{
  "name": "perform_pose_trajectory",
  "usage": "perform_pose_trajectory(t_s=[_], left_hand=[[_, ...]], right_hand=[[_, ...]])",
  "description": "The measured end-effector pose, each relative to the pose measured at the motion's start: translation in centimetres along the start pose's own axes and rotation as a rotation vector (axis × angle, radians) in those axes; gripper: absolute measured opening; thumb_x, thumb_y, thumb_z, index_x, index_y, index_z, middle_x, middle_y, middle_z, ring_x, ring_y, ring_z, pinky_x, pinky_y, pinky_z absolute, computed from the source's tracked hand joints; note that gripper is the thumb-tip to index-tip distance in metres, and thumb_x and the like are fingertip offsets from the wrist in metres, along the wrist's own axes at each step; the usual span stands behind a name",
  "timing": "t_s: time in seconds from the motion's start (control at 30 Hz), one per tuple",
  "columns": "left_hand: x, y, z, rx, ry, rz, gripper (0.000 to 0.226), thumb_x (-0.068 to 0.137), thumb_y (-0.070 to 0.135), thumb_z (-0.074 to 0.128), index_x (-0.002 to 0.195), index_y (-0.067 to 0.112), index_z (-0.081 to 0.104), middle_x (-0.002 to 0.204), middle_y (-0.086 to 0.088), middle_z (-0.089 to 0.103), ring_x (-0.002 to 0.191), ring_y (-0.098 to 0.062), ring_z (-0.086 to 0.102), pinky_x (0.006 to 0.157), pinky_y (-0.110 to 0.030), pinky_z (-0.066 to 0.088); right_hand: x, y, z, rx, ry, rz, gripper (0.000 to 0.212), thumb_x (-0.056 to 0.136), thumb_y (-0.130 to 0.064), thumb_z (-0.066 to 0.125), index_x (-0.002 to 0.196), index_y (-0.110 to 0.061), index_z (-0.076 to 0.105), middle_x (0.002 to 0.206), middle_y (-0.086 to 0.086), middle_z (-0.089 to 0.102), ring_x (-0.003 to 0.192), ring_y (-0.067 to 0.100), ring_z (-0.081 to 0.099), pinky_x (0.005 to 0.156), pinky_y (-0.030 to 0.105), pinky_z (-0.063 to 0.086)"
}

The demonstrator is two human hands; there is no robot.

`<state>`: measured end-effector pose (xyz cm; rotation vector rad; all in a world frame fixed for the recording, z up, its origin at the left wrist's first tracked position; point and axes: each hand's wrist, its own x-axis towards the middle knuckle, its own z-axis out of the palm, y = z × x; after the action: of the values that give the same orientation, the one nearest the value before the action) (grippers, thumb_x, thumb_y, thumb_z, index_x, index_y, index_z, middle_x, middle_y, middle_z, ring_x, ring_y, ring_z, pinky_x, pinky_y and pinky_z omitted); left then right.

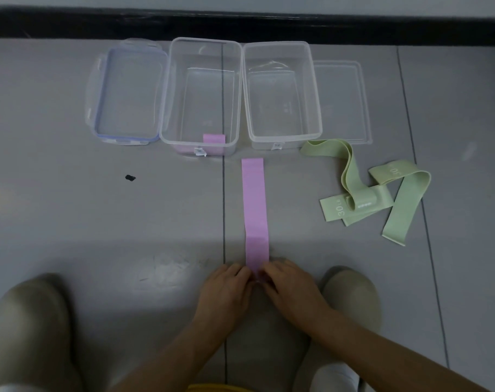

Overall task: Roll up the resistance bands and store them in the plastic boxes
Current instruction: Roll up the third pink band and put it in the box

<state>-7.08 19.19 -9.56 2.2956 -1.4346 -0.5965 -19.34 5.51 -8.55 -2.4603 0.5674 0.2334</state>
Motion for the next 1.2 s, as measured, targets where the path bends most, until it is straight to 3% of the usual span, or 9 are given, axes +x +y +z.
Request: perform_pose_trajectory(t_s=[0.13, 0.27, 0.33, 0.4, 0.5, 0.73, 0.93, 1.03, 1.2], left_hand=[[0.1, 0.1, 0.0, -0.044, -0.014, -0.057, 0.018, 0.091, 0.037, 0.052, 0.091, 0.025, 0.065, 0.086, 0.007, 0.065, 0.074, -0.014, 0.059, 0.065, -0.027, 0.047], [0.5, 0.5, -0.4, -0.033, -0.015, -0.126, 0.012, 0.088, 0.035, 0.057, 0.097, 0.027, 0.060, 0.087, 0.008, 0.063, 0.072, -0.014, 0.058, 0.060, -0.025, 0.042], [0.5, 0.5, -0.2, 0.006, -0.025, -0.090, 0.015, 0.090, 0.035, 0.055, 0.101, 0.029, 0.062, 0.093, 0.007, 0.062, 0.077, -0.014, 0.058, 0.062, -0.026, 0.044], [0.3, 0.2, 0.0, 0.016, -0.012, -0.043, 0.019, 0.091, 0.035, 0.053, 0.103, 0.028, 0.065, 0.095, 0.006, 0.063, 0.078, -0.015, 0.059, 0.064, -0.026, 0.045], [0.1, -0.2, 0.2, 0.015, 0.016, 0.016, 0.021, 0.091, 0.034, 0.051, 0.102, 0.026, 0.066, 0.094, 0.005, 0.062, 0.078, -0.015, 0.059, 0.064, -0.027, 0.047], [0.1, -0.6, -0.1, 0.012, 0.030, 0.086, 0.013, 0.089, 0.035, 0.061, 0.096, 0.025, 0.065, 0.091, 0.004, 0.059, 0.075, -0.016, 0.056, 0.062, -0.028, 0.045], [1.2, -0.2, -0.1, 0.014, -0.024, -0.069, 0.021, 0.091, 0.041, 0.049, 0.090, 0.027, 0.064, 0.090, 0.006, 0.058, 0.076, -0.014, 0.057, 0.059, -0.029, 0.047], [1.3, 0.1, 0.1, -0.003, -0.051, -0.124, 0.025, 0.090, 0.043, 0.046, 0.092, 0.027, 0.064, 0.092, 0.006, 0.060, 0.079, -0.016, 0.058, 0.062, -0.032, 0.051], [1.3, 0.7, -0.4, -0.075, -0.028, -0.194, 0.012, 0.090, 0.039, 0.055, 0.093, 0.027, 0.056, 0.088, 0.007, 0.063, 0.076, -0.016, 0.059, 0.063, -0.033, 0.050]], right_hand=[[0.2, 0.1, 0.2, -0.020, -0.009, 0.006, 0.006, 0.091, -0.030, 0.057, 0.090, -0.024, 0.056, 0.088, -0.002, 0.059, 0.083, 0.021, 0.055, 0.063, 0.034, 0.047], [0.4, 0.1, 0.2, -0.051, 0.024, 0.028, 0.012, 0.090, -0.033, 0.054, 0.092, -0.024, 0.061, 0.087, -0.001, 0.058, 0.081, 0.020, 0.055, 0.059, 0.031, 0.044], [0.3, -0.2, 0.0, -0.056, 0.040, 0.012, 0.015, 0.091, -0.032, 0.051, 0.097, -0.024, 0.063, 0.087, -0.001, 0.058, 0.079, 0.018, 0.055, 0.058, 0.025, 0.041], [0.2, -0.3, 0.0, -0.076, 0.020, -0.025, 0.012, 0.090, -0.027, 0.061, 0.101, -0.023, 0.064, 0.089, -0.001, 0.058, 0.079, 0.016, 0.054, 0.060, 0.021, 0.040], [0.1, -0.2, -0.1, -0.111, 0.037, -0.071, 0.015, 0.083, -0.025, 0.073, 0.094, -0.022, 0.064, 0.087, -0.002, 0.057, 0.079, 0.016, 0.056, 0.058, 0.021, 0.039], [0.3, -0.2, 0.1, -0.117, 0.085, -0.067, 0.016, 0.082, -0.029, 0.075, 0.082, -0.022, 0.061, 0.083, -0.003, 0.058, 0.075, 0.014, 0.055, 0.057, 0.021, 0.040], [0.6, 0.1, 0.2, -0.078, 0.064, 0.023, 0.012, 0.087, -0.031, 0.067, 0.083, -0.020, 0.063, 0.084, -0.002, 0.059, 0.075, 0.015, 0.056, 0.058, 0.024, 0.043], [0.6, 0.0, 0.2, -0.028, 0.029, 0.052, 0.016, 0.093, -0.035, 0.055, 0.090, -0.021, 0.062, 0.090, -0.001, 0.060, 0.079, 0.017, 0.057, 0.061, 0.032, 0.051], [1.1, 0.2, 0.1, 0.014, -0.013, 0.084, 0.013, 0.096, -0.036, 0.052, 0.100, -0.025, 0.059, 0.096, -0.003, 0.057, 0.082, 0.018, 0.056, 0.064, 0.037, 0.050]])
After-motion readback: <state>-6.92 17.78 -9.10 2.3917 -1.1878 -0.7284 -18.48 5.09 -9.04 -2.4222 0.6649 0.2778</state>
